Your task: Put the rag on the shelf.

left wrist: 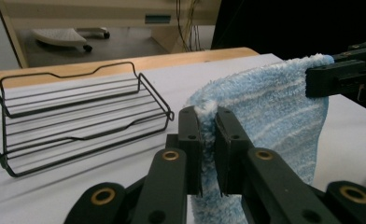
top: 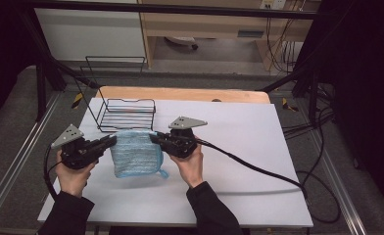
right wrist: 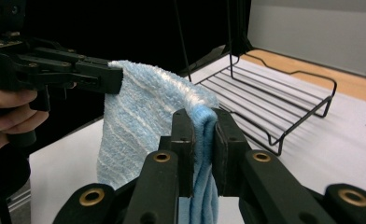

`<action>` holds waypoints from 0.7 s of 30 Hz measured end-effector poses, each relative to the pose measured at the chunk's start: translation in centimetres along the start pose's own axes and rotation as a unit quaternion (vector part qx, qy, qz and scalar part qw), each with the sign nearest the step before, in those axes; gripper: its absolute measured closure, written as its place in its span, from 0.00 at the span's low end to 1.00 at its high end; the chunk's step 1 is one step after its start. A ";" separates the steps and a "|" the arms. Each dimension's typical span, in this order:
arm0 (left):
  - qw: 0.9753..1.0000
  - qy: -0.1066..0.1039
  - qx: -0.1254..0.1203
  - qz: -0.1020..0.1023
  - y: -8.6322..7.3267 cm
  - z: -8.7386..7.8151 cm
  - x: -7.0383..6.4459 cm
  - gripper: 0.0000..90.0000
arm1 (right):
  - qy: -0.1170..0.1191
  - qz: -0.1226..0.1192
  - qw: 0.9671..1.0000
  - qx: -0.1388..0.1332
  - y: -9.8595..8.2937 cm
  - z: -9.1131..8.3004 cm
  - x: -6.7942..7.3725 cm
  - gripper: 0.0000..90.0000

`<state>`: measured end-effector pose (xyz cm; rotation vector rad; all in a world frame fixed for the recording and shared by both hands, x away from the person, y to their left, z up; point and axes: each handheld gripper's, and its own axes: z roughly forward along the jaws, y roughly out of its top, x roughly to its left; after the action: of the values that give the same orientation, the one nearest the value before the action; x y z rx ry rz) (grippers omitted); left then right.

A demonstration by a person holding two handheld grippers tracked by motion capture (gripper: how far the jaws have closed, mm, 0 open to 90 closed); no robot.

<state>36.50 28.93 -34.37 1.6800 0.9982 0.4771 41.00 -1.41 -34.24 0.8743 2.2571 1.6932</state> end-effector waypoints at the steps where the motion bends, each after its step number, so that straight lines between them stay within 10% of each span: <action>1: 1.000 0.001 -0.003 0.001 0.1 -0.1 0.0 0.91 | -0.001 -0.003 1.000 -0.003 0.2 -0.1 0.1 0.90; 21: 0.997 0.015 -0.079 0.001 4.0 -1.7 0.8 0.91 | -0.016 -0.033 0.997 -0.062 4.6 -0.5 1.9 0.90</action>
<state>37.20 30.24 -30.20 1.5369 0.9552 0.5695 40.79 0.06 -29.49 0.7847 2.1109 1.7541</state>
